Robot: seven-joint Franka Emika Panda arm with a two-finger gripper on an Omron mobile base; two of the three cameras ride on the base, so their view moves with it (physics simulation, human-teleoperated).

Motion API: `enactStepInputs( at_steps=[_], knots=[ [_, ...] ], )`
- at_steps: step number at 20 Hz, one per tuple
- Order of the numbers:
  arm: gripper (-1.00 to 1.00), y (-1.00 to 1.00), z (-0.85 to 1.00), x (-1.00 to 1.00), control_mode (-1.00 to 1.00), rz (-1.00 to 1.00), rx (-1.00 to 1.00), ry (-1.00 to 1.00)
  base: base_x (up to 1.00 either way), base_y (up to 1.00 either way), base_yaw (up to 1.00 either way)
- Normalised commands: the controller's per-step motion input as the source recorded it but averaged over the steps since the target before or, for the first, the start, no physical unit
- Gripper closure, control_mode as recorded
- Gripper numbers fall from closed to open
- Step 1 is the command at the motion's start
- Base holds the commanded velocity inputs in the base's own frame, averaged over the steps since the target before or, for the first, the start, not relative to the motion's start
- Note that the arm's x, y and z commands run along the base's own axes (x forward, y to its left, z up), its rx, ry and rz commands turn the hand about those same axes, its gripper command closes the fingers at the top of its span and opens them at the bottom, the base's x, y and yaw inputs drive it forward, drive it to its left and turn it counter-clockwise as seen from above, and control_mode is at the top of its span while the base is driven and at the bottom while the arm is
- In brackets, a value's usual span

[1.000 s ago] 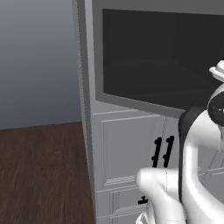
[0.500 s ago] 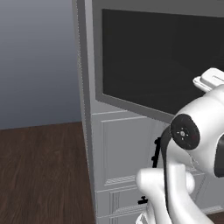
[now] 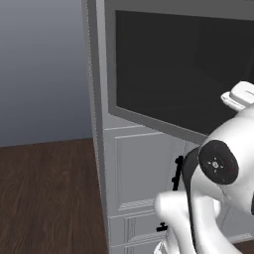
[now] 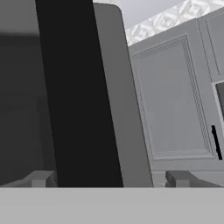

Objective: Open the microwave, place the bowl with waffle inside the microwave, then close the microwave door and turn it on.

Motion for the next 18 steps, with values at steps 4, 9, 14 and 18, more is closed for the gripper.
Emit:
enactStepInputs(
  at_steps=[4, 9, 14, 18],
  knots=[
    [-1.00, 0.24, 0.00, -0.73, -1.00, 0.28, -0.01, 0.07, 0.00, 0.00, 0.00],
    [-1.00, 0.26, -0.01, -0.49, -1.00, 0.31, 0.00, 0.12, 0.00, 0.00, 0.00],
    [-1.00, 0.60, 0.00, -0.09, -1.00, 0.01, 0.00, 0.07, 0.00, 0.00, 0.00],
    [-1.00, 0.81, -0.03, 0.00, -1.00, -0.09, 0.00, 0.00, 0.00, 0.00, 0.00]
  ],
)
